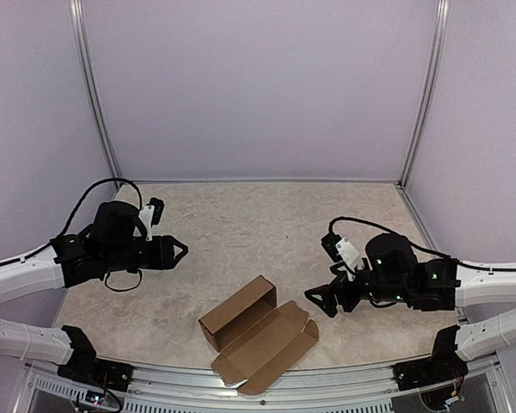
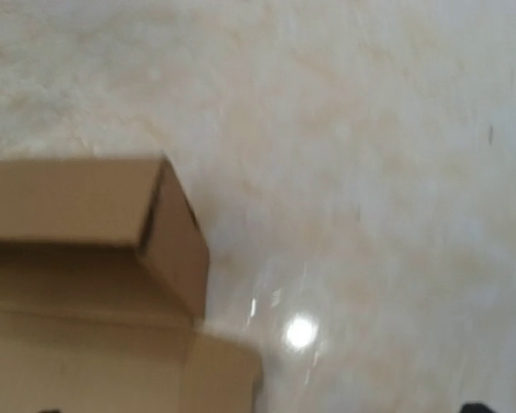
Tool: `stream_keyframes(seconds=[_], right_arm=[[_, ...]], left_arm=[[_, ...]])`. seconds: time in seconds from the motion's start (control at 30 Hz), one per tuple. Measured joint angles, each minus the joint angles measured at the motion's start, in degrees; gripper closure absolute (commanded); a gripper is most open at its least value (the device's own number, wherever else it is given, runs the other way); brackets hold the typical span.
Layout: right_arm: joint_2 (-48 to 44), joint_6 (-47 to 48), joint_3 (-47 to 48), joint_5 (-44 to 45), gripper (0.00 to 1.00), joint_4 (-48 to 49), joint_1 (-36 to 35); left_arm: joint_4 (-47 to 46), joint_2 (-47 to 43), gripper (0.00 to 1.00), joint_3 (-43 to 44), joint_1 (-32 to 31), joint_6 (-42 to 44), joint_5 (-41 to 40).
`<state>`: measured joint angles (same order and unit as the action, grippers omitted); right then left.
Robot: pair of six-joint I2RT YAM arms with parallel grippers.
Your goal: Fold the paper box
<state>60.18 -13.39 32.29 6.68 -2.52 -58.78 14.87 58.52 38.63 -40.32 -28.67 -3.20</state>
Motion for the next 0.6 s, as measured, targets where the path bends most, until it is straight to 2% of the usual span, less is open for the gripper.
stream_keyframes(seconds=[0.07,0.3,0.47,0.6], right_arm=[[-0.66,-3.82,0.00,-0.59,0.01,-3.91,0.11],[-1.18,-16.52,0.00,-8.57,0.19,-13.62,0.39],[0.28,-27.26,-0.15,-16.39,0.30,-14.88,0.42],[2.73,-35.69,-1.25,-20.90,0.34,-14.95,0.42]], left_arm=[[0.22,-0.22,0.49,0.00,0.00,0.42,-0.26],[1.05,-1.57,0.49,-0.02,0.00,0.92,-0.31],[1.07,-2.38,0.49,-0.02,-0.02,0.92,-0.31],[1.14,-2.40,0.49,-0.02,-0.02,1.18,-0.28]])
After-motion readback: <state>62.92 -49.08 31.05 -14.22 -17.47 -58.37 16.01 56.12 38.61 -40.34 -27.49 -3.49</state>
